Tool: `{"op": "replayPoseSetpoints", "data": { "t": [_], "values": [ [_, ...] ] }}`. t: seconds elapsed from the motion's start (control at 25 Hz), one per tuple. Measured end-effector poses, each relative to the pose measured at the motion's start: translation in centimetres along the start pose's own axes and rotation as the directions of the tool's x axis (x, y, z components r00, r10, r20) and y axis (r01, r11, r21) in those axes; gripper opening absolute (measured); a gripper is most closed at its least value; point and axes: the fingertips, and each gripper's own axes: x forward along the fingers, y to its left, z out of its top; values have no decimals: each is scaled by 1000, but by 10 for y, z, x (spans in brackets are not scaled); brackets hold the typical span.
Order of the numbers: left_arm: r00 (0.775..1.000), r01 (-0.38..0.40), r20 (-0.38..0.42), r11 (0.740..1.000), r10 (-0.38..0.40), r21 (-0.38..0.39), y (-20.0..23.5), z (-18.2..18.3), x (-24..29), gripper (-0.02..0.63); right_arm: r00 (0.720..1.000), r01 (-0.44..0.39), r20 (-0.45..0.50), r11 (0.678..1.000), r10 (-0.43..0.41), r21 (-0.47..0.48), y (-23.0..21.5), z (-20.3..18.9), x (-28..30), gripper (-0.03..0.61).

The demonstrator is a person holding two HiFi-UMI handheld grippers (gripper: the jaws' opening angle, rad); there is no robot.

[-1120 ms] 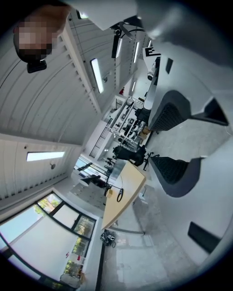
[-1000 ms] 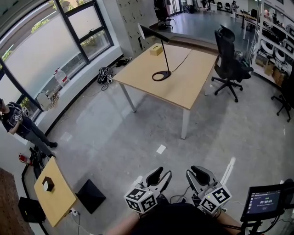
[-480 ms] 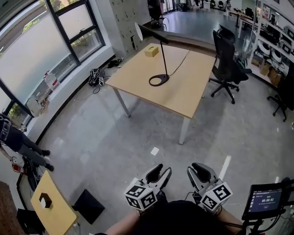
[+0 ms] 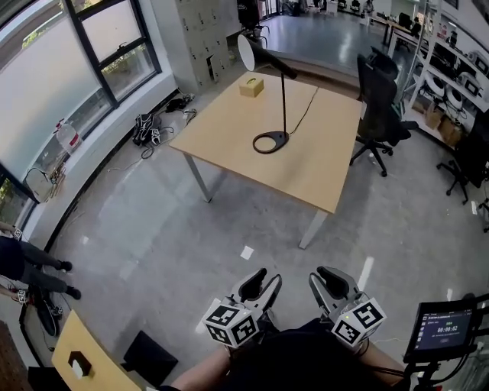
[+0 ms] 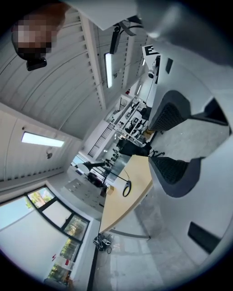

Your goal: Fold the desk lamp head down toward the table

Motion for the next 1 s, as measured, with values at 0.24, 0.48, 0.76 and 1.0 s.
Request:
{"op": "replayPoseSetpoints", "data": {
  "t": [0.24,0.48,0.76,1.0],
  "values": [
    [1000,-17,12,999,17,-39,36,17,-1,189,999,-9,-32,1000,8,-9,5,3,40,95],
    [998,-41,35,998,43,-43,61,34,1,189,999,-36,-40,999,36,-1,3,4,72,95],
    [994,-93,47,995,94,-34,90,52,20,189,996,-85,-34,996,85,9,-15,8,113,95],
    [992,-115,55,993,115,1,103,75,66,189,995,-102,-12,994,103,26,-58,24,144,95]
  ]
}}
